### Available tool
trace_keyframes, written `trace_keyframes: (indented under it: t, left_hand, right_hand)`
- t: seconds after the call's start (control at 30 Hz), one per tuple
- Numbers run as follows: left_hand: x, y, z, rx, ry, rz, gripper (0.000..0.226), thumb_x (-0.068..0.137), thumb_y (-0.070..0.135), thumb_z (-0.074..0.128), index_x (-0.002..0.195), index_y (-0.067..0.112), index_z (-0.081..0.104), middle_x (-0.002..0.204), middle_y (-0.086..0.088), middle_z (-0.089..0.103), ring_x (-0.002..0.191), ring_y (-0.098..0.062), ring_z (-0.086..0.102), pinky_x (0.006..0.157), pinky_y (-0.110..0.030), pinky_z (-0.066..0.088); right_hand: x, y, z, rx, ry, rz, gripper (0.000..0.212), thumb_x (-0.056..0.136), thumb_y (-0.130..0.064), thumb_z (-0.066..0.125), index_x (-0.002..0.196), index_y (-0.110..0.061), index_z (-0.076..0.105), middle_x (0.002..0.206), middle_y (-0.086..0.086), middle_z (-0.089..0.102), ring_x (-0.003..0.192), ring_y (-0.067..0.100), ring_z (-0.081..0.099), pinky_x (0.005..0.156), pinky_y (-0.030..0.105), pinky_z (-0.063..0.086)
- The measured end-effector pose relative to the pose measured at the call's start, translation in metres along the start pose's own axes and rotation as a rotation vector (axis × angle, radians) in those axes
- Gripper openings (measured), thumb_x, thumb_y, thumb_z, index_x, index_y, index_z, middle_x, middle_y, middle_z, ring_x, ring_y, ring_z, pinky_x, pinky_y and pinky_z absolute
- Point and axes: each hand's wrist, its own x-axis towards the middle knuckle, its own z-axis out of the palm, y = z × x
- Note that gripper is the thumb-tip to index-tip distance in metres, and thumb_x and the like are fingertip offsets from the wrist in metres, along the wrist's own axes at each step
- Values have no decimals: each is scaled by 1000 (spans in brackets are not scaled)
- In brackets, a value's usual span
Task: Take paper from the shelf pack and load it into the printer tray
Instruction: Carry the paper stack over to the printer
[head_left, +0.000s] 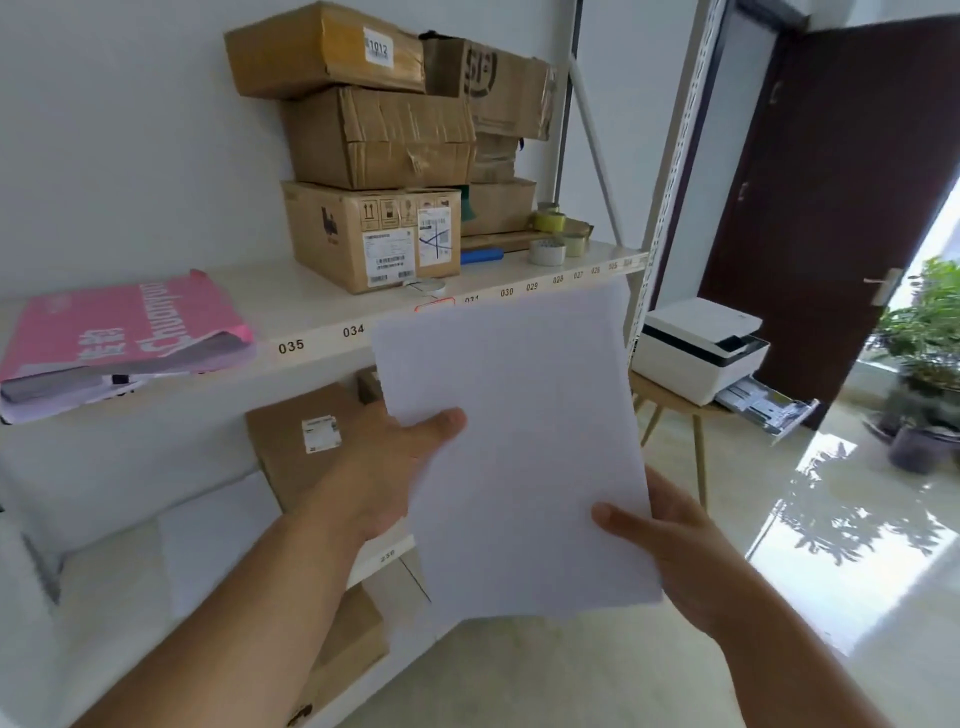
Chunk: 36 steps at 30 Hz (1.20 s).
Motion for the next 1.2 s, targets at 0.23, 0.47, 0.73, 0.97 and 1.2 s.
trace_keyframes:
  t: [0.23, 0.47, 0.73, 0.97, 1.2]
  left_hand:
    - [35, -13, 55, -196, -35, 124, 32, 87, 17, 80, 118, 20, 76, 122, -11, 77, 114, -33, 73, 105, -60, 51]
    - [52, -29, 144, -460, -292, 59, 77, 72, 25, 90, 142, 16, 60, 134, -15, 70, 121, -36, 69, 92, -49, 60]
    - [106, -46, 243, -583, -269, 43, 32, 86, 5, 66, 106, 27, 74, 143, -5, 66, 133, -29, 62, 92, -44, 61]
    - [122, -73, 349, -481, -99, 86, 14, 84, 25, 78, 83, 27, 64, 130, 10, 74, 116, -15, 73, 84, -39, 64]
    - [129, -133, 408, -437, -310, -58, 51, 100, 31, 59, 148, 16, 52, 146, -12, 62, 134, -34, 60, 105, -54, 50]
  right_hand:
    - [-18, 28, -31, 674, 205, -92, 87, 65, -26, 97, 143, -12, 61, 134, 14, 72, 116, 28, 73, 91, 46, 61]
    - [-17, 1, -84, 685, 434, -182, 44, 96, -10, 58, 140, -11, 62, 140, 14, 68, 115, 27, 72, 91, 46, 62]
    - [-23, -21, -197, 700, 546, -158, 50, 94, -5, 61, 143, -5, 58, 143, 19, 65, 132, 36, 60, 106, 53, 49]
    - [-41, -38, -280, 688, 608, -165, 43, 93, 0, 61, 136, -2, 64, 135, 22, 69, 114, 36, 70, 93, 50, 60]
    - [-41, -46, -335, 696, 670, -208, 40, 93, 1, 62, 133, 0, 66, 132, 21, 71, 112, 35, 71, 99, 51, 55]
